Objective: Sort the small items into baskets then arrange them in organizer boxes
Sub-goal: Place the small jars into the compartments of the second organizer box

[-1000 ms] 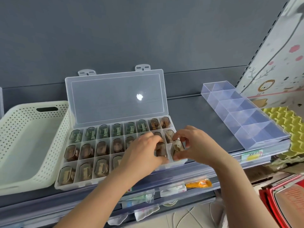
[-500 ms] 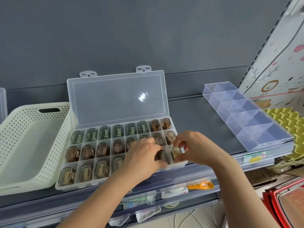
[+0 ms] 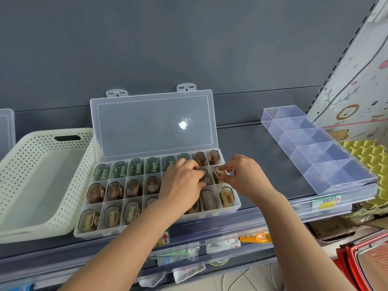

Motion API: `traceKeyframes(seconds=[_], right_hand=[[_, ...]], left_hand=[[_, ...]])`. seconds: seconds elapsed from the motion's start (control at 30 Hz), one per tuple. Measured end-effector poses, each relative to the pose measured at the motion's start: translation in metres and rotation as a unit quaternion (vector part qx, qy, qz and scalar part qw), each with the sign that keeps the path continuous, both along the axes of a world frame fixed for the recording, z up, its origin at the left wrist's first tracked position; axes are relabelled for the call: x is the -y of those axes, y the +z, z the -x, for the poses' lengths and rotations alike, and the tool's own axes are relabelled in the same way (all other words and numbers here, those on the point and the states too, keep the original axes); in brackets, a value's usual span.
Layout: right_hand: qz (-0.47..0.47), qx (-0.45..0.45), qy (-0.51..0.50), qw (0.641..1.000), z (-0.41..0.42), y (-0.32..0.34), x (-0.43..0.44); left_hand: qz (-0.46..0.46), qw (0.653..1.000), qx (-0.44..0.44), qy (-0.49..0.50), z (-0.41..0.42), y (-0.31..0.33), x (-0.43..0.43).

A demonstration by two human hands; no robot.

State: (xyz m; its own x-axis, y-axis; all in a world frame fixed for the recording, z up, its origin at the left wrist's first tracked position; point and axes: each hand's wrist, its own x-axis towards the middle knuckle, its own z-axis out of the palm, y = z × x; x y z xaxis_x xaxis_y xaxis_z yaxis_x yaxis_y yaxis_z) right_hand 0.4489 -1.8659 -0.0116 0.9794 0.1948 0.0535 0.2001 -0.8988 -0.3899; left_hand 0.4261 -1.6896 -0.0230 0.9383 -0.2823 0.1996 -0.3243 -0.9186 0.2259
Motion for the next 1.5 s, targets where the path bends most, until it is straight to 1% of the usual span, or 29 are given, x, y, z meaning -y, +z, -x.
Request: traceKeyframes(seconds=[0.1, 0.2, 0.27, 0.37, 0.47, 0.53, 0.7, 0.87, 0.93, 1.03, 1.1, 1.2, 1.27, 1.37, 1.43, 1.5], right_hand=[[-0.013, 0.006, -0.007, 1.0, -0.001, -0.003, 0.0], [-0.015, 0.012, -0.005, 1.0, 0.001, -0.004, 0.001], [-0.019, 0.013, 0.001, 1.0, 0.002, -0.003, 0.0], [-0.04, 0.023, 0.01, 0.999, 0.004, 0.0, -0.005], [-0.062, 0.04, 0.028, 0.997, 0.004, 0.001, -0.016], [-0.066, 0.041, 0.044, 0.996, 0.004, 0.001, -0.024], [-0.044, 0.028, 0.074, 0.996, 0.003, -0.002, -0.034], [-0.036, 0.03, 0.081, 0.996, 0.0, -0.003, -0.038], [-0.049, 0.037, 0.093, 0.994, -0.002, 0.001, -0.045], [-0.059, 0.055, 0.133, 0.988, -0.003, 0.011, -0.07], [-0.074, 0.071, 0.169, 0.98, -0.002, 0.017, -0.094], [-0.082, 0.092, 0.224, 0.967, 0.0, 0.027, -0.137], [-0.075, 0.098, 0.261, 0.957, 0.003, 0.032, -0.168], [-0.061, 0.086, 0.294, 0.95, 0.009, 0.034, -0.213], [-0.04, 0.053, 0.283, 0.957, 0.013, 0.031, -0.239], [-0.009, 0.01, 0.253, 0.967, 0.015, 0.025, -0.261]], left_hand=[[-0.008, 1.0, 0.014, -0.003, -0.002, -0.001, 0.003], [0.004, 1.0, 0.004, -0.005, -0.001, 0.0, 0.0], [0.035, 0.999, -0.015, -0.005, 0.0, 0.002, -0.008], [0.073, 0.995, -0.07, -0.012, 0.006, 0.007, -0.026], [0.041, 0.993, -0.109, -0.024, 0.013, 0.009, -0.037], [0.044, 0.991, -0.12, -0.026, 0.016, 0.009, -0.04], [0.05, 0.99, -0.124, -0.039, 0.02, 0.011, -0.041], [0.065, 0.992, -0.104, -0.018, 0.024, 0.014, -0.044], [0.082, 0.994, -0.076, 0.014, 0.027, 0.019, -0.054], [0.089, 0.991, -0.019, 0.099, 0.031, 0.029, -0.089], [0.068, 0.983, 0.017, 0.17, 0.035, 0.037, -0.123], [0.004, 0.96, 0.042, 0.278, 0.044, 0.045, -0.181], [-0.045, 0.937, 0.029, 0.346, 0.053, 0.045, -0.219], [-0.113, 0.894, -0.029, 0.433, 0.07, 0.039, -0.267], [-0.127, 0.874, -0.072, 0.463, 0.081, 0.032, -0.289], [-0.114, 0.87, -0.102, 0.469, 0.088, 0.025, -0.306]])
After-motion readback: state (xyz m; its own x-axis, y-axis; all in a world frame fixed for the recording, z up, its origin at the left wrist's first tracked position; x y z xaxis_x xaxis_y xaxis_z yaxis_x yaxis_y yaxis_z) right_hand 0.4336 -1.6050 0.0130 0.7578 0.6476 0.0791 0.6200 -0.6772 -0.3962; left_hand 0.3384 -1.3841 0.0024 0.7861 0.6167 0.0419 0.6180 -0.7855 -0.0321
